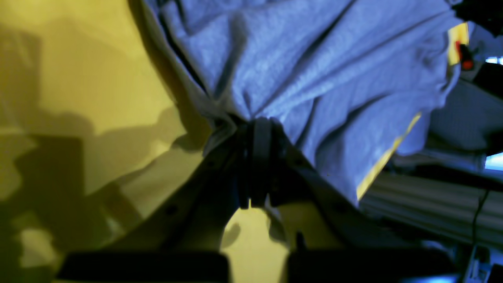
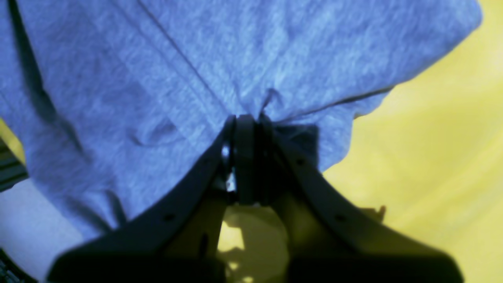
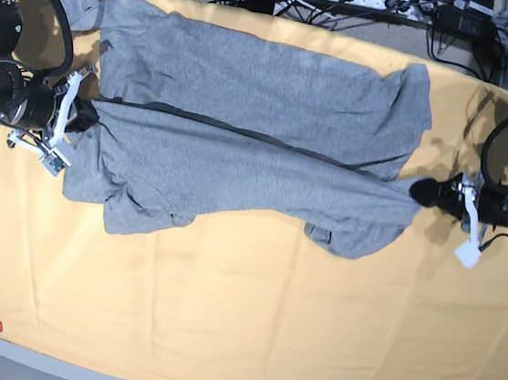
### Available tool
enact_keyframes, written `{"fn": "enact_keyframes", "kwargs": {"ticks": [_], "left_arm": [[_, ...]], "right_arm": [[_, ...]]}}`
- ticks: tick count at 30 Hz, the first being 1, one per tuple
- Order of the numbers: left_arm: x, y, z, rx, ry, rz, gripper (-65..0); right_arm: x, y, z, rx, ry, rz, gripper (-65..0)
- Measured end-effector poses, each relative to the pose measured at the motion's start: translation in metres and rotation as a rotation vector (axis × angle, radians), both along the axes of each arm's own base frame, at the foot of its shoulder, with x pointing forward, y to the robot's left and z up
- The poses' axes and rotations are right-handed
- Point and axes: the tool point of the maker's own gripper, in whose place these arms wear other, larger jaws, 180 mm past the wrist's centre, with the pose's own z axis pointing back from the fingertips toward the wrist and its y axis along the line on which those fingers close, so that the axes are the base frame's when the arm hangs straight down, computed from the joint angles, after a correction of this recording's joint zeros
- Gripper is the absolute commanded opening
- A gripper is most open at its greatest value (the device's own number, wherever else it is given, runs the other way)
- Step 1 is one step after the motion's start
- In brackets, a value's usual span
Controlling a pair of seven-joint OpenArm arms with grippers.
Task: Layout the t-shirt on the table in an organized manner, then fold the t-shirt properly
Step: 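Lay the held hem down across the shirt body with both grippers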
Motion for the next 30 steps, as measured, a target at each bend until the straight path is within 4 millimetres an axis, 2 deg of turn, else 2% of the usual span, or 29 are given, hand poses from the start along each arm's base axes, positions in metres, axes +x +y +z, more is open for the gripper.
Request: {"fn": "enact_keyframes", "kwargs": {"ticks": [4,9,15,16,17,19,20,21,22,24,30], "left_arm": [[-0.010,0.003,0.011,0.051,-0.032,-0.054,-65.0],[-0.023,0.007,0.026,0.128,-0.071,-0.130,-65.0],[-0.040,-0.009,0.026,0.145,-0.085,-0.214,-65.0],[-0.043,-0.009,0.023,0.145,-0.077,-0.214,-65.0],[-0.044,-0.009,0.022,0.146,-0.071,-0.216,-60.6],[-0.044,-0.009,0.022,0.146,-0.072,-0.216,-42.9],[-0.042,-0.009,0.023,0.145,-0.077,-0.215,-34.5],[-0.043,-0.009,0.023,0.146,-0.076,-0.215,-28.0],[-0.043,-0.009,0.023,0.146,-0.075,-0.215,-24.5],[-0.043,-0.009,0.023,0.146,-0.076,-0.216,-23.6],[-0.034,-0.009,0.032,0.151,-0.106,-0.213,-23.6]], "right_arm": [[-0.003,-0.009,0.001,-0.026,0.012,0.006,-65.0],[-0.006,0.000,0.007,0.039,0.023,0.028,-65.0],[-0.008,0.005,0.010,0.071,0.027,0.038,-65.0],[-0.008,0.005,0.010,0.071,0.027,0.038,-60.2],[-0.008,0.005,0.010,0.070,0.027,0.038,-52.1],[-0.008,0.004,0.010,0.068,0.029,0.039,-35.2],[-0.008,0.004,0.010,0.069,0.029,0.039,-29.6],[-0.008,0.005,0.010,0.072,0.030,0.040,-27.4],[-0.008,0.007,0.011,0.084,0.030,0.044,-27.3],[-0.002,0.011,0.018,0.103,0.010,0.051,-27.3],[0.037,0.014,0.056,0.130,-0.146,0.053,-27.3]]}}
